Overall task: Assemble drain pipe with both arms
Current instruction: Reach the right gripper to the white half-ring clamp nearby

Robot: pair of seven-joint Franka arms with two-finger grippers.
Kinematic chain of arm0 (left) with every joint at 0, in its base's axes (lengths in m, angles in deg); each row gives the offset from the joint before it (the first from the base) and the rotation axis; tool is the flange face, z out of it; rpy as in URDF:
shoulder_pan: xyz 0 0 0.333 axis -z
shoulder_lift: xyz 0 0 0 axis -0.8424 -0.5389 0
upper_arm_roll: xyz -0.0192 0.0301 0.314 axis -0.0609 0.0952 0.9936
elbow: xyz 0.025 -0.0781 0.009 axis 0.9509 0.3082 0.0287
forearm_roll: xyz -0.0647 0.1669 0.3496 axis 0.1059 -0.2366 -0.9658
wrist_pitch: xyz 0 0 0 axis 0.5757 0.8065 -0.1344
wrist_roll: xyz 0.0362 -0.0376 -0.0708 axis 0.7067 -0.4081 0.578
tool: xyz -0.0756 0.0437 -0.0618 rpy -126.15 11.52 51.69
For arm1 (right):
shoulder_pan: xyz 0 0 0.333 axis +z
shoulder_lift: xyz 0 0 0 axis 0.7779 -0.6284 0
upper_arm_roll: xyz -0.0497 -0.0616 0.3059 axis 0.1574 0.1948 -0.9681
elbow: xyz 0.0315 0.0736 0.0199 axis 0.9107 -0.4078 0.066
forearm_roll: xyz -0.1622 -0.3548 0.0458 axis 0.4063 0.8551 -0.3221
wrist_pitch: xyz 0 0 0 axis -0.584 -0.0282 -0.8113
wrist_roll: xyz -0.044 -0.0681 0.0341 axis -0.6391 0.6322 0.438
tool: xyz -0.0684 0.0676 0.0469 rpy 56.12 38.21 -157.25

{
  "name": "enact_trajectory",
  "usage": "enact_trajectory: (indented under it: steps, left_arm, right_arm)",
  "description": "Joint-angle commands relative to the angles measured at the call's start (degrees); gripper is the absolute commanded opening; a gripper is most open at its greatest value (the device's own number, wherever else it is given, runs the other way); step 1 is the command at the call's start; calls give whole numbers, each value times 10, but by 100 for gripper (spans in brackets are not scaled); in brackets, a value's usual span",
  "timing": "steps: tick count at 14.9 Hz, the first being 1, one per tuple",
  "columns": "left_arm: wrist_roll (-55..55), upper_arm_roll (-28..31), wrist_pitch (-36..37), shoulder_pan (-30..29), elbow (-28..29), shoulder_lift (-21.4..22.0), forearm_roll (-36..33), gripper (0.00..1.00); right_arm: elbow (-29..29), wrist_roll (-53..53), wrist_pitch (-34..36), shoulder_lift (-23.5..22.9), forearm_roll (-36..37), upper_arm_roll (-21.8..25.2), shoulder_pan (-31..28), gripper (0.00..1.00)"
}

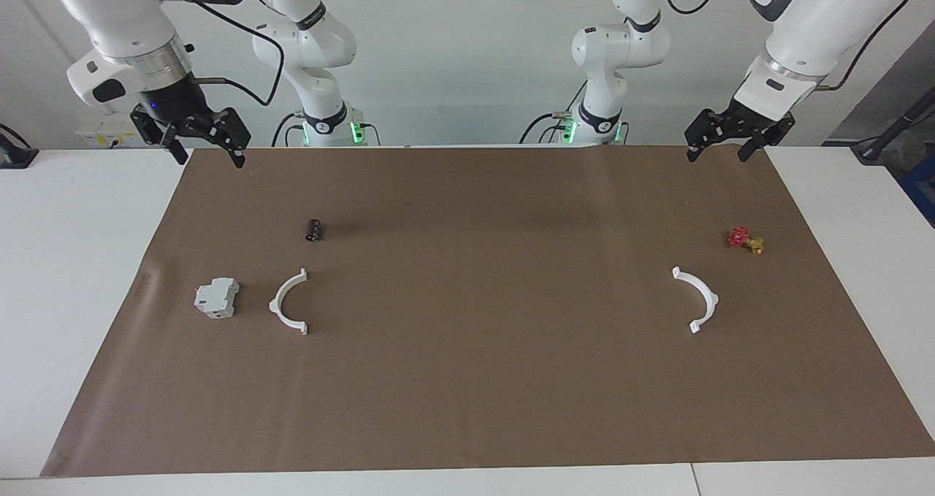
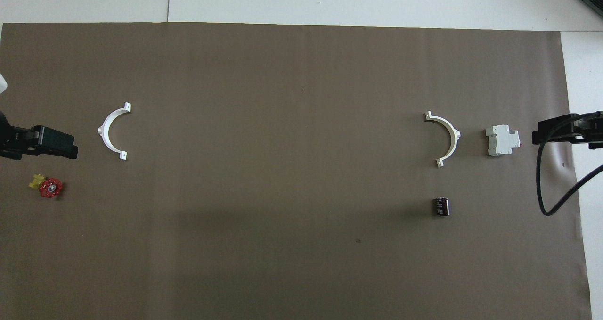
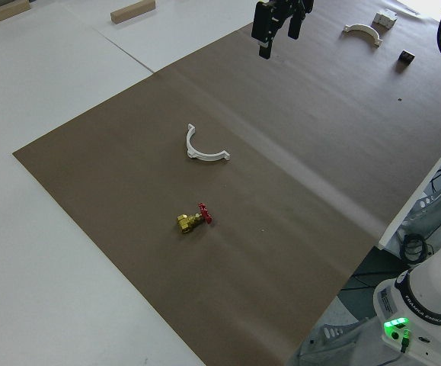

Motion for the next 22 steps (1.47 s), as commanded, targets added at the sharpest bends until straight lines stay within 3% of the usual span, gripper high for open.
enact_trajectory:
  steps: [1, 6, 9, 18, 22]
  left_arm:
    - [-8, 1, -14, 0, 15, 8, -3, 100]
    - [-9, 1, -14, -1, 15, 7, -3, 100]
    - [-9, 1, -14, 0, 15, 7, -3, 100]
    - [-8, 1, -15, 0, 15, 7, -3, 100]
    - [-8, 1, -15, -1, 15, 6, -3, 100]
  right_arm:
    - [-5, -6, -5, 2, 8, -2, -1, 100]
    - [-26, 4, -23, 8, 1, -2, -1, 100]
    - [-77, 1, -109, -1, -11, -2, -3, 100]
    - [-194, -174, -407, -156, -32, -2, -4, 100]
    - [-219, -195, -463, -190, -32, -2, -5, 100]
